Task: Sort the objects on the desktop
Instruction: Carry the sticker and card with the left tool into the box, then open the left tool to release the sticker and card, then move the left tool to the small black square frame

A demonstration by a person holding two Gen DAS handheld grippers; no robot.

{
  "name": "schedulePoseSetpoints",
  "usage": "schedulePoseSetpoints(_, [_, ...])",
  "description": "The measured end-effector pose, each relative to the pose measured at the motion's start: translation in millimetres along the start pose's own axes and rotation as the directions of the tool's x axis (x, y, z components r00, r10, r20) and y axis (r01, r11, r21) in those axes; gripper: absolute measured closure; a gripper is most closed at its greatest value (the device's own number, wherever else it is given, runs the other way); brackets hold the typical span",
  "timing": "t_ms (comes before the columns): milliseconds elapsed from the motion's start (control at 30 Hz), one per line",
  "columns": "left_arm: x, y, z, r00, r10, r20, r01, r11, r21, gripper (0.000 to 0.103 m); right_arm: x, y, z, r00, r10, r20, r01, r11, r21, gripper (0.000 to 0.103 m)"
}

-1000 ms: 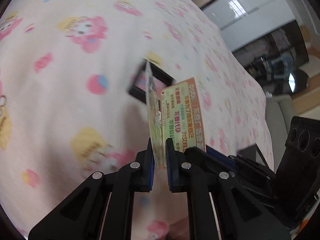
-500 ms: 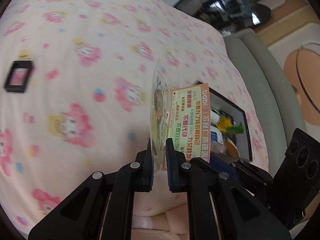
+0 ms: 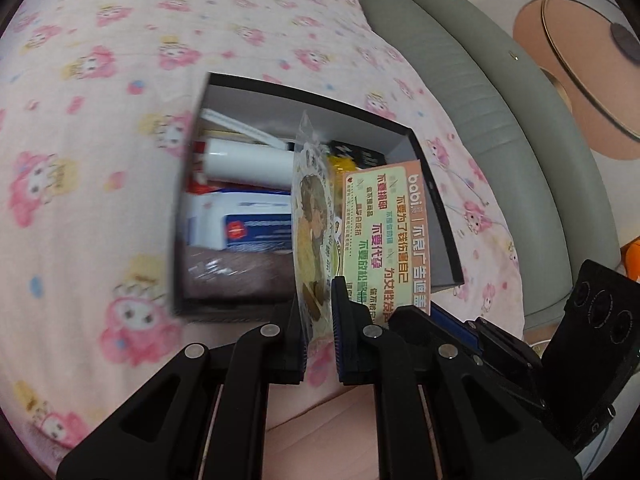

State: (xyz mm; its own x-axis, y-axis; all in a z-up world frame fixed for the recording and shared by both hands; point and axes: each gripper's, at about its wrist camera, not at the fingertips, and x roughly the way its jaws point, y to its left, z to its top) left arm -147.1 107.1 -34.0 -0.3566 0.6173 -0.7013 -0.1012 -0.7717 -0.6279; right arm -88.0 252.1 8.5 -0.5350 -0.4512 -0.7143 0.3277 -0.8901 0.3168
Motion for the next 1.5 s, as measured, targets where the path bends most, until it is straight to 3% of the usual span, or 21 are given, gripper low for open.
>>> schedulePoseSetpoints(100, [23.3, -5.4, 9.6, 1.000, 0.007, -0.011, -0.007, 1.000, -0.006, 0.094, -2.1, -31.8, 4.2, 0.999, -0.035, 0.015, 0.034, 0.998, 0.062, 0.094])
schedulePoseSetpoints(167, [36.5, -1.7, 14.9, 0.999, 0.047, -0.011, -0.047, 0.999, -0.014, 0.083, 1.3, -46.3, 5.5, 0.999, -0.052, 0.013, 0.050, 0.995, 0.082, 0.094])
schedulePoseSetpoints(233, [43.5, 2.8, 16.1, 0.996, 0.087, -0.021, -0.087, 0.996, -0.001, 0.078, 5.9, -58.0, 6.2, 0.997, -0.070, 0.009, 0.069, 0.993, 0.094, 0.094])
schedulePoseSetpoints(433, [36.4, 21.0, 14.7, 0.994, 0.113, -0.005, -0.113, 0.993, -0.019, 0.065, 12.7, -73.8, 1.9, 0.990, -0.143, 0.008, 0.142, 0.985, 0.102, 0.094])
schedulePoseSetpoints(567, [21.5, 27.8, 14.6, 0.992, 0.115, 0.057, -0.115, 0.993, -0.016, 0.065, 2.5, -70.0, 3.7, 0.983, -0.166, 0.076, 0.158, 0.983, 0.095, 0.094])
schedulePoseSetpoints(700, [20.4, 25.9, 10.9, 0.992, 0.108, 0.062, -0.109, 0.994, 0.018, 0.067, 3.3, -52.1, 8.3, 0.989, -0.112, 0.093, 0.110, 0.994, 0.026, 0.094])
schedulePoseSetpoints(800, [37.8, 25.5, 10.2, 0.991, 0.136, -0.009, -0.136, 0.990, 0.037, 0.067, 24.0, -46.5, 8.2, 0.996, -0.084, 0.009, 0.084, 0.996, -0.004, 0.094])
schedulePoseSetpoints(900, [48.2, 25.3, 10.8, 0.990, 0.141, -0.030, -0.139, 0.989, 0.047, 0.068, 44.0, -52.7, 2.3, 0.991, -0.105, -0.079, 0.108, 0.994, 0.031, 0.094])
schedulePoseSetpoints(1100, [21.9, 21.6, -3.7, 0.992, 0.127, 0.018, -0.128, 0.989, 0.075, 0.068, 36.0, -51.9, 0.0, 0.992, -0.107, -0.061, 0.110, 0.993, 0.033, 0.094])
schedulePoseSetpoints(1500, [-44.9, 4.0, -40.5, 0.984, 0.108, 0.139, -0.126, 0.984, 0.128, 0.071, 7.1, 7.0, -8.4, 1.000, -0.002, -0.015, 0.002, 1.000, -0.020, 0.093])
